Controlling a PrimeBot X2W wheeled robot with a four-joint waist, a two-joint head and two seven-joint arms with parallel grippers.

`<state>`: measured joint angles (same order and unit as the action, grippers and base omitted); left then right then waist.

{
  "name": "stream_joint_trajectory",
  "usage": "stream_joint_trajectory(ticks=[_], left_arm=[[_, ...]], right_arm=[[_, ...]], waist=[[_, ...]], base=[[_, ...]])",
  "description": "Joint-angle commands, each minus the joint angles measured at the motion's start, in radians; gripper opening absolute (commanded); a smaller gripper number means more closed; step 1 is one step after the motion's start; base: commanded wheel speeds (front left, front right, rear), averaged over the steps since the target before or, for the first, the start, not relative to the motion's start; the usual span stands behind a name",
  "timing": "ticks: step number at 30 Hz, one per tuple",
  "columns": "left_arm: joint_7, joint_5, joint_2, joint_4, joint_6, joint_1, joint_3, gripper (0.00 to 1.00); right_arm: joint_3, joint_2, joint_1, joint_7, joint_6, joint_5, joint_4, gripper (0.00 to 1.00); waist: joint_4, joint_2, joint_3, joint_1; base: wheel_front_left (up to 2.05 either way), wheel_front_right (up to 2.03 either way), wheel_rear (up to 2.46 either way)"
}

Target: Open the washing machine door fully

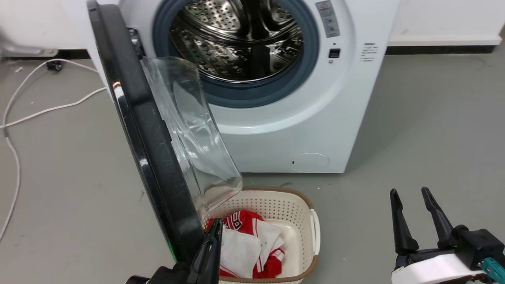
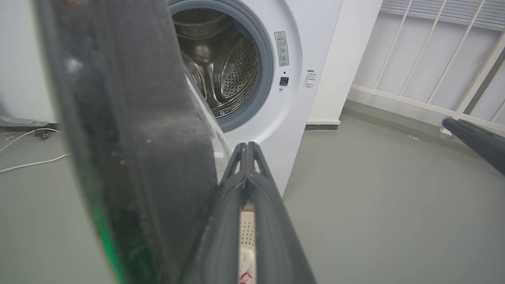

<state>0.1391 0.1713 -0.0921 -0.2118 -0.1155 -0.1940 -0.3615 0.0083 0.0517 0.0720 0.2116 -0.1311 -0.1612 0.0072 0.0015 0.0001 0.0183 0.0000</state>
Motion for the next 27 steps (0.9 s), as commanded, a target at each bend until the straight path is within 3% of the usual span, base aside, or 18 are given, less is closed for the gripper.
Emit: stream_joint_trajectory(ticks=[1,14,27], left_arm=[[-0.002,-0.002,-0.009,-0.003,-0.009,-0.012,0.012,0.00],[0.015,-0.003,-0.031,-0.024,-0.051,-0.040,0.050,0.00],[0.070,0.088,-0.090,0.057,-0.082,0.035,0.243,0.00]], right_arm=[[0.001,-0.003,0.003,0.003,0.001,-0.010,0.001,1.00],[0.014,-0.003,-0.023,0.000,0.001,-0.005,-0.003,1.00],[0.025,-0.003,-0.041,-0.009,0.001,0.004,0.002,1.00]], waist=[[0.018,-0.0001,0.002,0.0000],[0.210,-0.0001,0.024,0.0000],[0.222,-0.0001,0.040,0.0000]], base=[[0.00,0.00,0.00],[0.00,0.00,0.00],[0.00,0.00,0.00]])
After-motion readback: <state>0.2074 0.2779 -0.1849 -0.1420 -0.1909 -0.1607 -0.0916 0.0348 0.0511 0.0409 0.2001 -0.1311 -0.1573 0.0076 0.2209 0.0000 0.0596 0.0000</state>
